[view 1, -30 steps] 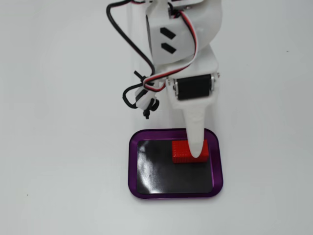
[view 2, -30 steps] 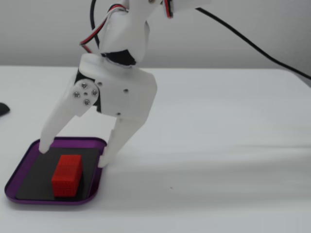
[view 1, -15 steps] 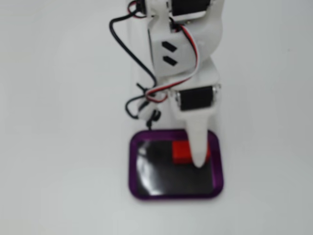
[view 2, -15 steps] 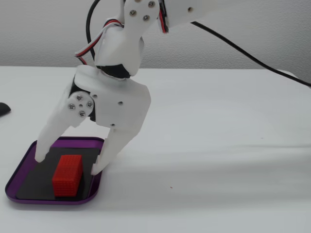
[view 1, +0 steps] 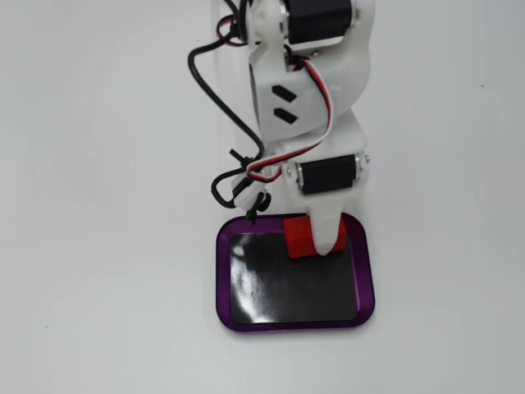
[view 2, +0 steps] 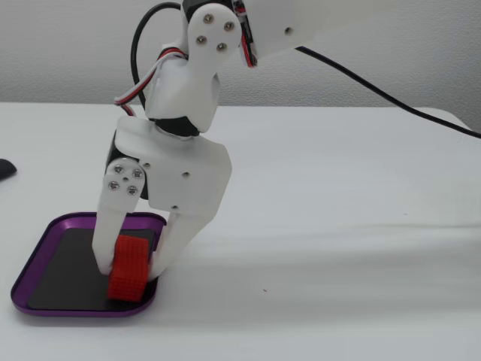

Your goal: Remove the cube from the box.

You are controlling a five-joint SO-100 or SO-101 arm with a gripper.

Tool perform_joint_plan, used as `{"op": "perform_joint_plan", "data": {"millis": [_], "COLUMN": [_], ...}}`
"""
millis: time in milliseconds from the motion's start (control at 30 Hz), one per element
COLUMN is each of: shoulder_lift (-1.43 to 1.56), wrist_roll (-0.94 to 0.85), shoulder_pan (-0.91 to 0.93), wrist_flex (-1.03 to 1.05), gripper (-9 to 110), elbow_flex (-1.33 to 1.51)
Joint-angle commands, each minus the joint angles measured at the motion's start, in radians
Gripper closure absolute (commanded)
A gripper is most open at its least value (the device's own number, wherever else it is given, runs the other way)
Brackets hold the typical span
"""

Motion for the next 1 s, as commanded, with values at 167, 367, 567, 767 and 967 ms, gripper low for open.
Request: {"op": "perform_joint_plan", "data": {"millis": [167,367,567,767,967], "shoulder_lift": [0.044,0.123,0.267,0.468,0.686], "wrist_roll": [-0.003,-0.003,-0.002,-0.002,-0.003], "shoulder_pan": [0.003,0.005,0.005,0.005,0.005], "wrist_flex": [0.018,0.156,0.193,0.187,0.086], "gripper": [102,102,102,102,102], "elbow_flex": [-0.123,-0.29,-0.319,-0.14,0.242]}}
